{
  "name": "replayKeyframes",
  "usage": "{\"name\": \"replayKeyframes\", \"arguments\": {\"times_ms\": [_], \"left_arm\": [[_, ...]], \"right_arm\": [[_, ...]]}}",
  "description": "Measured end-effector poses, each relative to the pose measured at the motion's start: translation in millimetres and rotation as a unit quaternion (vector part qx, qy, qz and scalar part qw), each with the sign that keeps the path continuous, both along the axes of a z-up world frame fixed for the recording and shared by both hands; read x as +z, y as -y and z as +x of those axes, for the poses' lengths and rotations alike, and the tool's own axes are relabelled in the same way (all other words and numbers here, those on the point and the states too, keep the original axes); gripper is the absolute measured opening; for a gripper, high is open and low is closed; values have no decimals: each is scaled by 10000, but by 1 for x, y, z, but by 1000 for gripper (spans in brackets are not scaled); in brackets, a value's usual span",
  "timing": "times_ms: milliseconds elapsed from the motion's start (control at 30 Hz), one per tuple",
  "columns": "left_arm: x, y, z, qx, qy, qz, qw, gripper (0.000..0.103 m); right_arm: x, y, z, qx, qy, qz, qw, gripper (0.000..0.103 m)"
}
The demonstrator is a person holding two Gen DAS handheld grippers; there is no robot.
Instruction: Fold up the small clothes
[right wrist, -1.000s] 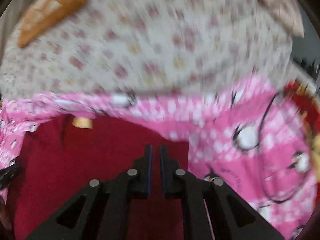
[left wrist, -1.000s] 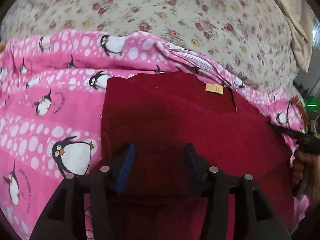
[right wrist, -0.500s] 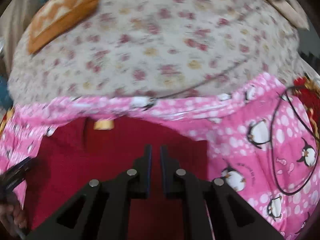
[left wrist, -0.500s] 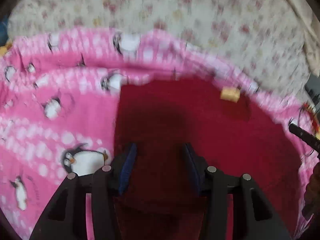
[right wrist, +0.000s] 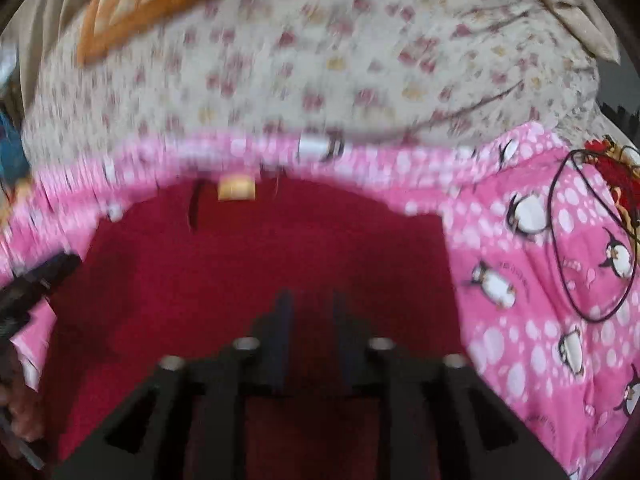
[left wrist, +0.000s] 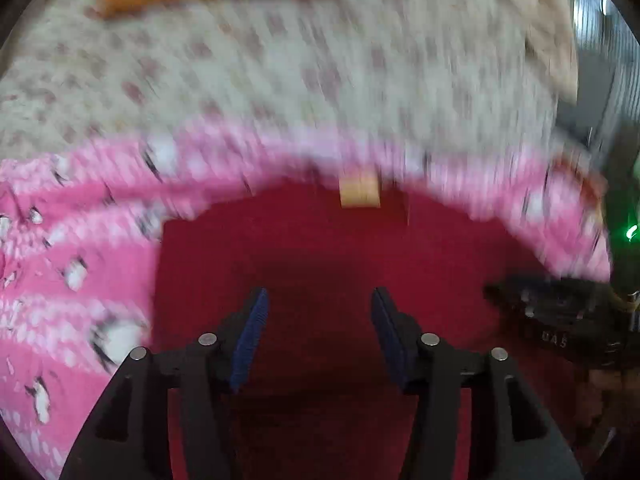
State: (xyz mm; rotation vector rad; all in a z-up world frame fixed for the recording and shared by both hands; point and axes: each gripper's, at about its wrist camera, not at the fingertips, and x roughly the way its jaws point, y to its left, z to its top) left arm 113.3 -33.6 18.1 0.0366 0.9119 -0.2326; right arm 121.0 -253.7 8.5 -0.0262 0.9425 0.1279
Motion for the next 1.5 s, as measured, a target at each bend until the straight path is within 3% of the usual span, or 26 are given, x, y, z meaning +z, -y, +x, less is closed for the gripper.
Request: {"name": "replayKeyframes", "arguments": {"times_ms": [33, 67, 267, 333, 400, 533, 633, 767, 933, 1100, 1233, 1333, 1433, 1467, 1500], "left_arm": [[-9, 1, 1, 0, -82, 37, 10000, 32], [-6, -1, 0, 9, 49, -27, 10000, 34], [-7, -16, -2, 20, -39, -475, 9989, 35], [-5, -17, -12, 16, -33, -468, 9989, 35], [-2, -19, -24, 11, -46, -473, 9989, 35], [-3, -17, -61, -58, -288, -145, 9995, 39], [4, -26, -104, -139, -275, -66, 9995, 39], [19, -68, -157, 43, -198, -686, 9974, 39], [8, -112, -231, 400, -230, -996, 9940, 39], [-10, -109, -278, 445, -302, -1159, 9918, 39], [-23, -106, -279, 402, -420, -1280, 9901, 39], [-26, -101, -280, 318, -347, -1209, 9915, 46], [-28, -93, -284, 213, -305, -930, 9950, 49], [-28, -92, -285, 210, -344, -870, 9954, 49], [-29, -92, -288, 248, -420, -896, 9948, 49]], "right_arm": [[-4, -3, -4, 89, 266, -143, 9995, 40], [-4, -4, -3, 74, 257, -171, 9995, 40], [7, -3, -28, -77, 451, -153, 9988, 40], [13, -3, -54, -181, 405, -146, 9989, 40], [3, -3, -88, -153, -41, -20, 9999, 53], [4, -1, -162, 80, 143, -284, 9995, 56], [3, 17, -202, 265, 38, 32, 9996, 59], [15, 52, -250, 353, 277, 623, 9971, 58], [19, 96, -298, 180, 719, 1219, 9898, 59], [-4, 91, -325, 278, 383, 1474, 9879, 59], [-30, 74, -331, 483, -211, 1251, 9907, 58], [-48, 74, -324, 355, -612, 1144, 9909, 59], [-48, 78, -324, 293, -664, 1293, 9889, 59], [-47, 79, -324, 280, -676, 1348, 9882, 57], [-46, 79, -325, 303, -693, 1430, 9868, 45]]}}
